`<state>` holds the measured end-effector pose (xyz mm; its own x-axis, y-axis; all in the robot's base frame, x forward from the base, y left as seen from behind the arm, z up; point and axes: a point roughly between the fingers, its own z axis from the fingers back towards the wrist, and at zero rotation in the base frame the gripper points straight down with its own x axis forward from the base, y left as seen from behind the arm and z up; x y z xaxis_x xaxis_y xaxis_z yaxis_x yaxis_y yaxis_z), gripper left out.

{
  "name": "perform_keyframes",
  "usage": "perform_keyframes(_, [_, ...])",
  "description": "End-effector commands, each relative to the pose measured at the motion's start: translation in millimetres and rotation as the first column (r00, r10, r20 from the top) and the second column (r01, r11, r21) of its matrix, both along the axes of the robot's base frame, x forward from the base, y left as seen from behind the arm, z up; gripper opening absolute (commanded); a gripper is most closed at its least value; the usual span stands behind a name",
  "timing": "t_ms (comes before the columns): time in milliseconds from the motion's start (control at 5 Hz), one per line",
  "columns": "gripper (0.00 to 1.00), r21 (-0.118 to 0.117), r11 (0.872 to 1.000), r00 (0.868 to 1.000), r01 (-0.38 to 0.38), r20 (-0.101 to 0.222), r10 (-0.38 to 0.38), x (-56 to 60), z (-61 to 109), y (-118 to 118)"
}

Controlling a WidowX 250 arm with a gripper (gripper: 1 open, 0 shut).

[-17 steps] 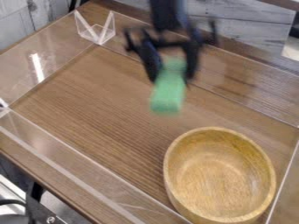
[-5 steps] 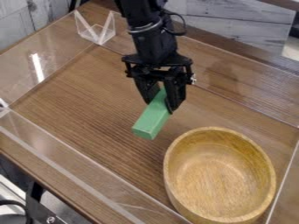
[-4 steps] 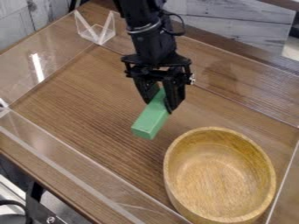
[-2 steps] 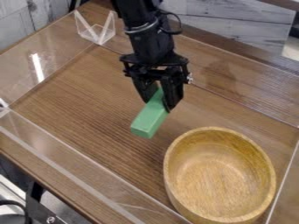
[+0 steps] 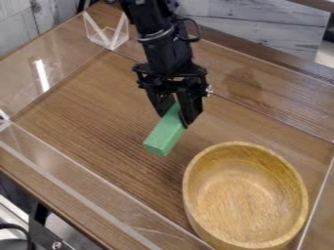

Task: Remove the green block from inside the brown bowl and put it on the table

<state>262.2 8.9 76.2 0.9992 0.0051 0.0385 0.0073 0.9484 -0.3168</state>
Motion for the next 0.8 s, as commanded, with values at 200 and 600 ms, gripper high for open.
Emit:
perform_keyframes(200, [0.0,0.006,1.0,0.999,-0.003,0.046,0.003,8.2,7.2,6.1])
perform_keyframes(600, [0.0,0.004,1.0,0.999,0.001,0.053,-0.001,10.4,6.2,8.7])
